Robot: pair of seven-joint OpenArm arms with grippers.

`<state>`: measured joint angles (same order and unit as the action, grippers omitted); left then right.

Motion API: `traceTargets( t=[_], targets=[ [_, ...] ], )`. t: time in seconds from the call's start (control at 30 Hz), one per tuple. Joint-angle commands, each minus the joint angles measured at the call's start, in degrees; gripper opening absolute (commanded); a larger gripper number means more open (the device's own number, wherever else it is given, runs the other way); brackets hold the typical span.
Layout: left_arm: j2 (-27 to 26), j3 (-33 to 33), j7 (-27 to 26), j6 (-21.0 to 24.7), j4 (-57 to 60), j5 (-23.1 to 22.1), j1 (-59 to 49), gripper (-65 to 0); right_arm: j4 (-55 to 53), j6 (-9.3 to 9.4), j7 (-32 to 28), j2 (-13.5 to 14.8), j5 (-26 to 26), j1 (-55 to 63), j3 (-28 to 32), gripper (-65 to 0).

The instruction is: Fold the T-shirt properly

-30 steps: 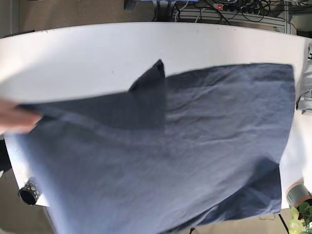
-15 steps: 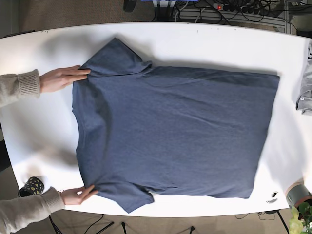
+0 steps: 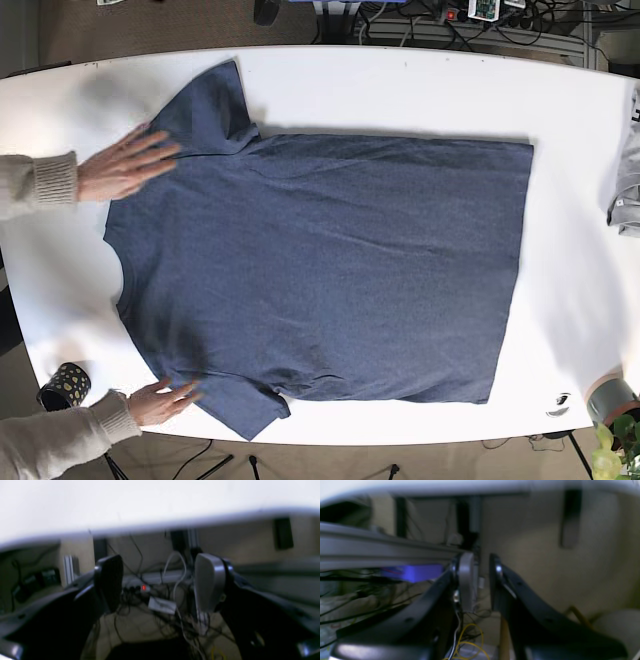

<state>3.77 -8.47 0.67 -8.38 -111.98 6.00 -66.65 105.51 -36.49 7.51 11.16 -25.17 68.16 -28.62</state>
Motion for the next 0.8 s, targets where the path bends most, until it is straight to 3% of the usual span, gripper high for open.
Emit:
traceTargets(
  t=[0.0, 0.1, 0.27, 0.47, 0.57, 0.7, 0.77],
  targets=[
    [0.2, 0.2, -0.7, 0.1, -1.8, -0.5, -0.7, -23.7, 2.2, -1.80, 0.8, 0.1, -2.7, -0.2, -1.5, -54.9],
    [1.2, 0.0, -0.7, 0.1, -2.2, -4.2, 0.9, -23.5, 3.0, -3.51, 3.3, -0.8, -4.6, -2.8, -1.6, -54.9],
    [0.3, 0.0, -0.7, 0.1, -2.2, -8.5, 2.6, -23.5, 3.5, -3.51, 8.6, -1.0, -7.5, -6.8, -2.9, -54.4],
    [0.1, 0.2, -0.7, -0.3, -2.1, -12.8, 5.7, -23.5, 3.5, -3.51, 19.4, -1.1, -12.9, -12.6, -4.7, -53.6],
    [-1.1, 0.2, -0.6, -0.3, -2.0, -14.3, 6.7, -22.5, 3.5, -3.51, 23.7, -1.1, -15.0, -15.2, -4.9, -46.0],
    [-2.8, 0.2, 1.9, -0.3, -2.0, -18.4, 8.5, -12.6, 3.5, -3.51, 26.5, -1.3, -16.8, -17.8, -6.5, -31.4],
    [-3.7, 0.1, 3.3, -0.3, -2.0, -19.7, 9.1, -12.5, 3.3, -3.51, 27.0, -1.7, -17.2, -18.5, -6.7, -29.2]
  ],
)
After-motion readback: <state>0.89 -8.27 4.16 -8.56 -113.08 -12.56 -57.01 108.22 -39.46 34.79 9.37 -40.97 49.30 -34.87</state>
